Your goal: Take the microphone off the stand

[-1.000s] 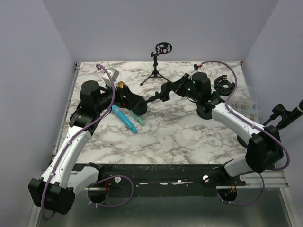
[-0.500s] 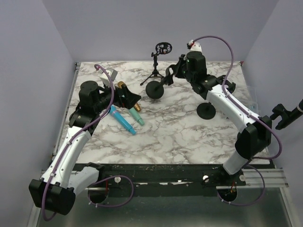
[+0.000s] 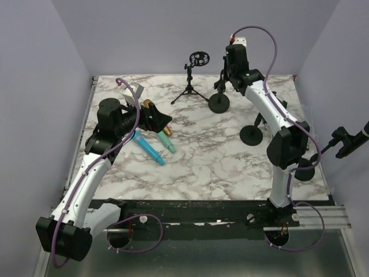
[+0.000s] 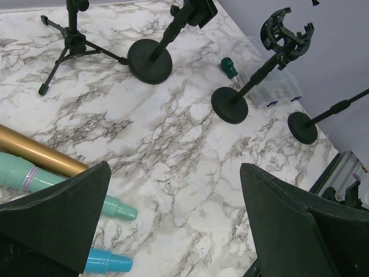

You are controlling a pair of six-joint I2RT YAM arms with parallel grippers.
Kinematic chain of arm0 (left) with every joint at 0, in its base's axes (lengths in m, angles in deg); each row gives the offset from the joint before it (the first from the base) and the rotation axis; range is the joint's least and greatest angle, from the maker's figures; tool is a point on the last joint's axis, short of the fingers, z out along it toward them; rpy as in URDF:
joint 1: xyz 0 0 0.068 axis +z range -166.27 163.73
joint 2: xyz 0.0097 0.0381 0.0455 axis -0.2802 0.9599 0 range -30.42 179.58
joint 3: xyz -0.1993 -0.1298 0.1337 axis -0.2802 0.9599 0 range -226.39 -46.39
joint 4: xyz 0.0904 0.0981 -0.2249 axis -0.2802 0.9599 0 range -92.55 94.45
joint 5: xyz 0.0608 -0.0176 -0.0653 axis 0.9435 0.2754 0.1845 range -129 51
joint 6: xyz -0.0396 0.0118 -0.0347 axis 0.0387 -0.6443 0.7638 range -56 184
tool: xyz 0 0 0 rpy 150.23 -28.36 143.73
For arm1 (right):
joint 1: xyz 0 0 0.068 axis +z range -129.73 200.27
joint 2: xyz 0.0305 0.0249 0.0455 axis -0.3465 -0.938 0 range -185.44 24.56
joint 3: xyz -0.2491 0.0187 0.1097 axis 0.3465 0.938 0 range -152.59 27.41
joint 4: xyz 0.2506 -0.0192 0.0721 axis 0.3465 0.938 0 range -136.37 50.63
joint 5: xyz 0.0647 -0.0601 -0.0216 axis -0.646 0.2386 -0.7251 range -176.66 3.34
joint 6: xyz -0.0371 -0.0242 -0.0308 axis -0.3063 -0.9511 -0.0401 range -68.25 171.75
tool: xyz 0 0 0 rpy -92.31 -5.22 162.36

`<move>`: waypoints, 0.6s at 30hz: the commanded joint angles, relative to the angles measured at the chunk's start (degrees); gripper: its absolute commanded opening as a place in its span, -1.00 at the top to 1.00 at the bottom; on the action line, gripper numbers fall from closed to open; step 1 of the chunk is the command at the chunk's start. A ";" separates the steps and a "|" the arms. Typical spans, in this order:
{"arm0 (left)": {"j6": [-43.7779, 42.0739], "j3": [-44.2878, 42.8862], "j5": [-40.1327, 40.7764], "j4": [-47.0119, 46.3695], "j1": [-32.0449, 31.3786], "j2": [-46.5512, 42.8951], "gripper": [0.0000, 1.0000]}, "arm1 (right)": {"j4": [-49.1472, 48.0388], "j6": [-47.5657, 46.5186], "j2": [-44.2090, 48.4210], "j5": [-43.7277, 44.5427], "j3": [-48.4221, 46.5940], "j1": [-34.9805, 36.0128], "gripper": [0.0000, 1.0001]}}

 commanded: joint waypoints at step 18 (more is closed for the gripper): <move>0.58 0.22 -0.42 0.18 0.68 1.01 -0.97 | 0.94 -1.52 -11.01 -8.70 -15.85 -8.54 -0.04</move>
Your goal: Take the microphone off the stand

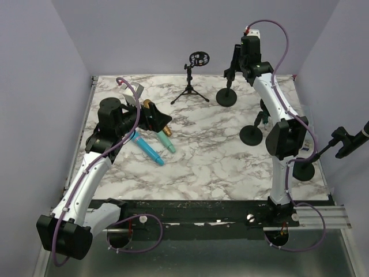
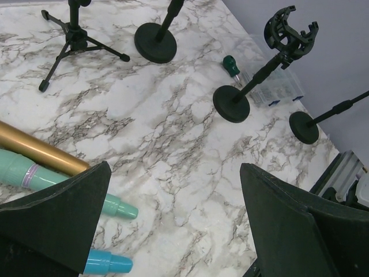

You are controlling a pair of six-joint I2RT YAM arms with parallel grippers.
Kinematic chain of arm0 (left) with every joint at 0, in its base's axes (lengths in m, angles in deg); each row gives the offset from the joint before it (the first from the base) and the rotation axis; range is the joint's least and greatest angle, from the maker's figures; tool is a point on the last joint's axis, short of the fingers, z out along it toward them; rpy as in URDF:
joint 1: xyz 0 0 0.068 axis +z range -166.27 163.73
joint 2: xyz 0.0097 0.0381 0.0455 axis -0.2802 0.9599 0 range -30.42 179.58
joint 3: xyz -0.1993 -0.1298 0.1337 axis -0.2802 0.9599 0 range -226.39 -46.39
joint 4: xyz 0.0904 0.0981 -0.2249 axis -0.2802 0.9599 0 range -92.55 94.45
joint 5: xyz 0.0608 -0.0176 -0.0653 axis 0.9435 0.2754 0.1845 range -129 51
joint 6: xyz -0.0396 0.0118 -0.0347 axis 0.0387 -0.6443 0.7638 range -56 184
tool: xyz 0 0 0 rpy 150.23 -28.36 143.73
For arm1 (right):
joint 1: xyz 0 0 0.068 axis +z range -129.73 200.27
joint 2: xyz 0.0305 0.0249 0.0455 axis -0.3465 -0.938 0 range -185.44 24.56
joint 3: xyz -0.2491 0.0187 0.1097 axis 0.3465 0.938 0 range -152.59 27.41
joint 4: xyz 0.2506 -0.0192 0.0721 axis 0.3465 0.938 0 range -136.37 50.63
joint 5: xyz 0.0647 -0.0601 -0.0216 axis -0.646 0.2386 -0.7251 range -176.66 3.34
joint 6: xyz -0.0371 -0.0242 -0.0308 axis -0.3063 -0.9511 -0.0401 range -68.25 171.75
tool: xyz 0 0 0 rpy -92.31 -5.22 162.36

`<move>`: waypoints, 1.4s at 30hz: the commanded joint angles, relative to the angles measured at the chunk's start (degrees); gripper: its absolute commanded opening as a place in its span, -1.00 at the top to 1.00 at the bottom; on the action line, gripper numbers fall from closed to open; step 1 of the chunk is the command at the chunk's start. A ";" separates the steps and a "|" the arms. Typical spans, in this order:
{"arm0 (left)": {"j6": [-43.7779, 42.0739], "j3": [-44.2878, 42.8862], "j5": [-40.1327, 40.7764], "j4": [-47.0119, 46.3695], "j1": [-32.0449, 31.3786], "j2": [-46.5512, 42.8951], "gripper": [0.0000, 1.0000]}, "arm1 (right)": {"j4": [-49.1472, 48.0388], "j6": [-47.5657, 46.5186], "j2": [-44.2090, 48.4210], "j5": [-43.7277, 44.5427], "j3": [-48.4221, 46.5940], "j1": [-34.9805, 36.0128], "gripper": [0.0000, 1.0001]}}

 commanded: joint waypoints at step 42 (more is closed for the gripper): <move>9.45 2.15 -10.46 -5.86 0.07 -6.33 -0.97 | 3.39 9.69 80.46 57.60 67.99 -0.07 -0.88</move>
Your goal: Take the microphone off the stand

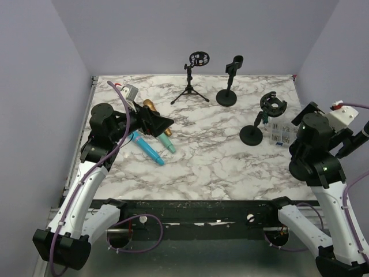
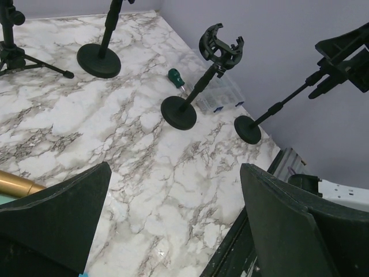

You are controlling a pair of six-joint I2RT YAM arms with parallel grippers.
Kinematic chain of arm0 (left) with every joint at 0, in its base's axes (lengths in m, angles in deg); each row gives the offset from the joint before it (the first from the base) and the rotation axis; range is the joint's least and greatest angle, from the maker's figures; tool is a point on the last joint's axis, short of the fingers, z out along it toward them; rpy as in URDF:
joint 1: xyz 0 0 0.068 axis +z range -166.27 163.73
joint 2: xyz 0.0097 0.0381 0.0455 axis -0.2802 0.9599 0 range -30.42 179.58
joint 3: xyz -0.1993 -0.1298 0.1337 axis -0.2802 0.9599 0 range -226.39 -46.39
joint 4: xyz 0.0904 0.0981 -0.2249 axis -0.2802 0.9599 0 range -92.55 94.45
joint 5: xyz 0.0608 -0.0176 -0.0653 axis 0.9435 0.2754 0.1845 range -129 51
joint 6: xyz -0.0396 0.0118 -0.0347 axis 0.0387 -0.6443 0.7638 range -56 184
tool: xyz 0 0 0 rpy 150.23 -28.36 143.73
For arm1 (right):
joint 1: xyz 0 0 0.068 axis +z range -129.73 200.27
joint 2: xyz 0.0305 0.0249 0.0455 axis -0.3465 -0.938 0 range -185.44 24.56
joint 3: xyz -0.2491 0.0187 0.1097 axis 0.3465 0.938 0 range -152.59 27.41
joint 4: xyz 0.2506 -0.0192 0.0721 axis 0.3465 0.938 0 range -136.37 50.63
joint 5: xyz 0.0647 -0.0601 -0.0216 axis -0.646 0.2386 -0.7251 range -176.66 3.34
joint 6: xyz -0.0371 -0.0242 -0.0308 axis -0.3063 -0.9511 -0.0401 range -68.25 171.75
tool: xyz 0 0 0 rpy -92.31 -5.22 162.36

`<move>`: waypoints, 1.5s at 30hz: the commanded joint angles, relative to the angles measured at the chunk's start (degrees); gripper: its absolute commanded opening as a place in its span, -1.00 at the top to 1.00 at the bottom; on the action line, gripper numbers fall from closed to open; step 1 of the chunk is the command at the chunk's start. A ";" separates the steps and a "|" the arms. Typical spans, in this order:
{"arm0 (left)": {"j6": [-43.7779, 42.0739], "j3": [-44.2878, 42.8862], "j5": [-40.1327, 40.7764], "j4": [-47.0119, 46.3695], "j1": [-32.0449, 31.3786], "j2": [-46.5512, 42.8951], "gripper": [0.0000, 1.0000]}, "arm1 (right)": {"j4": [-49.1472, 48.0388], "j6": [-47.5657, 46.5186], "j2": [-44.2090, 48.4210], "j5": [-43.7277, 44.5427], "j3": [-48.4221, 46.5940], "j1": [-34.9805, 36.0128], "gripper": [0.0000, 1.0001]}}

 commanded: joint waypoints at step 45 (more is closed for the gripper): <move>-2.69 0.03 0.54 1.20 -6.35 2.14 -0.97 | -52.33 -30.24 -4.98 17.74 16.29 -19.27 -0.85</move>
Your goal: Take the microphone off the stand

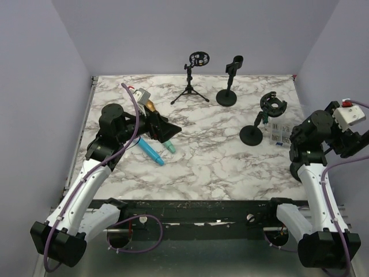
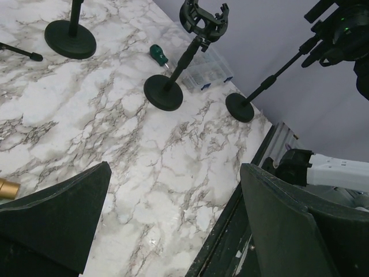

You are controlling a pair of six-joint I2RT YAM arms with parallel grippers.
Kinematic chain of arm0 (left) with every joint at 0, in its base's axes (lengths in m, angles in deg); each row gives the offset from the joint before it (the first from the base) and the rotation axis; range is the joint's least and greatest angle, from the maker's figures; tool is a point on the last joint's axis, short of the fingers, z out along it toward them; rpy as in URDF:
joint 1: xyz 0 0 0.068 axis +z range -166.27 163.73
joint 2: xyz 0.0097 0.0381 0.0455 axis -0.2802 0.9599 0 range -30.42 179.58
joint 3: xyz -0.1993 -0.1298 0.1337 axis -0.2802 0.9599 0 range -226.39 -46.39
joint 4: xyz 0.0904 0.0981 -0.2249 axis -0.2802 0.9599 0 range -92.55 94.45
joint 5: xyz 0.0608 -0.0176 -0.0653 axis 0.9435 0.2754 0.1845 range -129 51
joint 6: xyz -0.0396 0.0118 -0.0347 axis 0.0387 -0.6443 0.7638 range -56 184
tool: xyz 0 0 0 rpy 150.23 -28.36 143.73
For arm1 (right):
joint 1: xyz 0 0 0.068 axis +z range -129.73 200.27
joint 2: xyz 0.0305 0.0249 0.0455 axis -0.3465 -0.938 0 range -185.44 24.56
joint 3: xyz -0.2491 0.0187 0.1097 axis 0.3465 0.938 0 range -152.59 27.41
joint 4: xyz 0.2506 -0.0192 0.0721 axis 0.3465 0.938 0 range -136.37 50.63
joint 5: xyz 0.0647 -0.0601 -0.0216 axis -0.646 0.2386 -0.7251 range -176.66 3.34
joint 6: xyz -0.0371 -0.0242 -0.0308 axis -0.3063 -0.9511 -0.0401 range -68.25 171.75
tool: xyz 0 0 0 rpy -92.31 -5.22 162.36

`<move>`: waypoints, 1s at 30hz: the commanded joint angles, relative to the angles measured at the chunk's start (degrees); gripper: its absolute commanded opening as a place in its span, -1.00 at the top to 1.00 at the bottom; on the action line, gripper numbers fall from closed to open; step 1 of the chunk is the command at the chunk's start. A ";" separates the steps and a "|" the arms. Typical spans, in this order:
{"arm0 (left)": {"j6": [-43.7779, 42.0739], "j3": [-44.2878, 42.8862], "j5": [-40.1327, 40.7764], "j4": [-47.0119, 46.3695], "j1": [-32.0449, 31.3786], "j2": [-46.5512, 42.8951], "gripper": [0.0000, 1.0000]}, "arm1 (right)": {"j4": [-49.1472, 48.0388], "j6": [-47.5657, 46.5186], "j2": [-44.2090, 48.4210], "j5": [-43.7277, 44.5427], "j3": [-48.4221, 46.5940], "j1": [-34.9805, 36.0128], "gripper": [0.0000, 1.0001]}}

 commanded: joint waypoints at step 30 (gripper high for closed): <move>-1.47 -0.43 1.15 0.82 -0.18 5.06 -0.97 | -17.19 -11.69 0.03 -6.97 -2.05 -7.63 -0.42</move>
